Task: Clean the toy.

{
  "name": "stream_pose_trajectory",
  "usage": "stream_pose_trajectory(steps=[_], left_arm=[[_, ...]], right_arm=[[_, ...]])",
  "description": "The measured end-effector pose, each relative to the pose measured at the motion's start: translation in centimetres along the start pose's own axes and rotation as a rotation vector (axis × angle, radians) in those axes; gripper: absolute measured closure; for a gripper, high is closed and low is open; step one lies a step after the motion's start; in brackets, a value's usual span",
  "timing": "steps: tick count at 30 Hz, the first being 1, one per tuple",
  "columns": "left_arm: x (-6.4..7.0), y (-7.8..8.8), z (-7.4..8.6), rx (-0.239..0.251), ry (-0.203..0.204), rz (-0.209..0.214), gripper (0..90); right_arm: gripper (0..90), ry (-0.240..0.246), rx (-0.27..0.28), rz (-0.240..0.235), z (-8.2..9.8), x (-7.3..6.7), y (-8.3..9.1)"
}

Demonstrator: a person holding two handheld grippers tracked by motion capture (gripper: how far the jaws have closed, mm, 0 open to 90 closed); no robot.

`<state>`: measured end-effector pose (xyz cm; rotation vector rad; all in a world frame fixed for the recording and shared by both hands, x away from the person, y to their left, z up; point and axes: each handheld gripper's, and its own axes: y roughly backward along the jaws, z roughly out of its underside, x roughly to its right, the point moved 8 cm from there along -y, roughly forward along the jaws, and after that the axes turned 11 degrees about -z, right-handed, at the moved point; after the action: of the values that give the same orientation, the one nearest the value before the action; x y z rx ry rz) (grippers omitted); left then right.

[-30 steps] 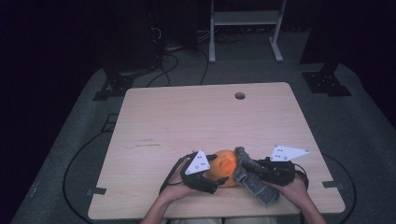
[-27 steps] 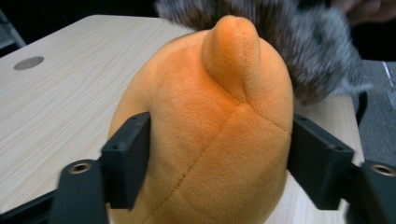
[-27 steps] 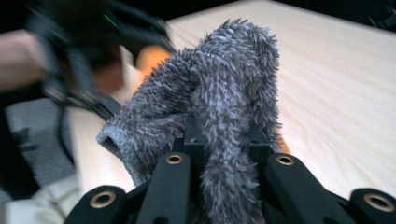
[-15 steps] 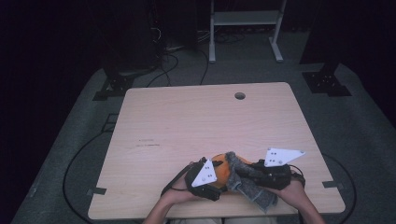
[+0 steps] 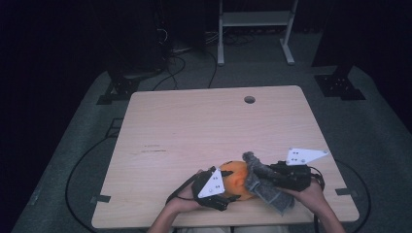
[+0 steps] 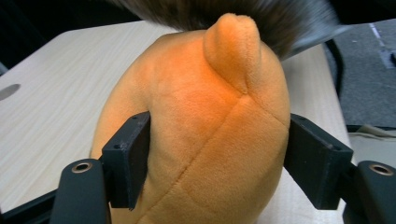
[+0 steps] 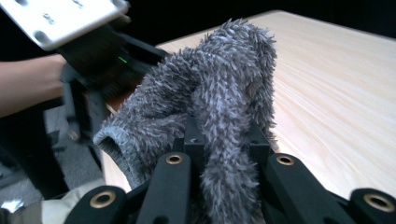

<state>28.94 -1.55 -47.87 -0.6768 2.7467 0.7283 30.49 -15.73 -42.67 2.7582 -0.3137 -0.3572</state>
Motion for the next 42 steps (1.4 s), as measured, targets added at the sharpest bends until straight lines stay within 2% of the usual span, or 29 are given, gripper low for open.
stream_pose_trajectory(steps=[2,3,4,5,10,11,13,14,15,17,18,19,20,21,24,26,27,30,31,33,34,36,38,40,42], left_arm=[[0.1,0.1,0.0,-0.009,-0.023,-0.001,27.7],[0.0,0.1,0.1,-0.01,-0.022,-0.002,27.6],[0.0,0.1,0.1,-0.01,-0.022,-0.002,27.7],[-0.2,0.2,0.2,-0.001,-0.002,0.001,27.8],[-0.6,0.4,0.3,0.007,0.022,0.004,27.7],[-0.7,0.3,0.3,0.009,0.024,0.004,27.7],[-0.8,0.4,0.3,0.006,0.025,0.004,27.7],[-1.0,0.5,0.4,0.006,0.037,0.0,27.7],[-1.4,0.6,0.5,0.007,0.067,0.0,27.7],[-1.9,0.8,0.7,0.013,0.099,0.0,27.7],[-1.9,0.8,0.7,0.013,0.099,0.0,27.7],[-2.3,0.8,0.9,0.022,0.139,-0.003,27.7],[-2.3,0.8,0.9,0.022,0.139,-0.003,27.7],[-2.5,0.7,1.0,0.028,0.168,-0.004,27.7],[-2.9,0.8,1.1,0.027,0.197,-0.014,27.4],[-3.0,0.8,1.2,0.027,0.206,-0.016,27.3],[-3.1,0.8,1.2,0.031,0.215,-0.012,27.2],[-3.3,0.9,1.4,0.033,0.222,-0.008,26.9],[-3.4,0.9,1.4,0.031,0.235,-0.009,26.8],[-3.6,0.9,1.5,0.037,0.256,-0.005,26.7],[-3.7,0.9,1.5,0.039,0.267,-0.004,26.6],[-3.8,0.9,1.5,0.04,0.283,-0.007,26.3],[-3.8,0.9,1.6,0.038,0.286,-0.01,25.6],[-4.0,1.0,1.7,0.034,0.295,-0.016,25.3],[-4.0,1.0,1.7,0.03,0.297,-0.025,25.2]], right_arm=[[76.4,0.044,-0.051,0.012,-0.2,-0.3,-1.0],[76.4,0.049,-0.067,0.021,0.1,0.0,-1.4],[76.4,0.022,-0.058,0.021,0.4,0.4,-1.4],[76.5,-0.01,-0.039,0.028,0.8,1.0,-1.1],[76.5,-0.115,-0.036,0.103,3.1,3.6,0.5],[76.5,-0.129,-0.025,0.102,3.2,3.7,0.7],[76.5,-0.128,-0.019,0.103,3.1,3.7,0.8],[76.5,-0.123,-0.007,0.096,2.8,3.5,0.9],[76.5,-0.114,0.016,0.062,2.3,2.9,0.8],[76.5,-0.114,0.01,0.063,2.5,3.0,0.7],[76.5,-0.114,0.01,0.063,2.5,3.0,0.7],[76.5,-0.145,0.019,0.069,3.0,3.7,0.8],[76.5,-0.145,0.019,0.069,3.0,3.7,0.8],[76.5,-0.175,0.024,0.08,3.5,4.2,1.0],[76.5,-0.167,0.022,0.108,3.4,4.4,1.5],[76.5,-0.165,0.038,0.099,3.1,4.3,1.7],[76.4,-0.157,0.052,0.071,2.6,3.9,1.5],[76.4,-0.149,0.001,0.076,3.2,4.0,0.8],[76.4,-0.153,-0.018,0.09,3.6,4.3,0.7],[76.4,-0.146,-0.093,0.149,4.6,5.0,0.8],[76.4,-0.161,-0.1,0.157,4.9,5.3,0.9],[76.4,-0.165,-0.079,0.153,4.6,5.1,1.0],[76.4,-0.126,-0.068,0.149,3.8,4.6,0.9],[76.4,-0.108,-0.075,0.152,3.6,4.4,0.7],[76.4,-0.113,-0.081,0.154,3.7,4.5,0.8]])
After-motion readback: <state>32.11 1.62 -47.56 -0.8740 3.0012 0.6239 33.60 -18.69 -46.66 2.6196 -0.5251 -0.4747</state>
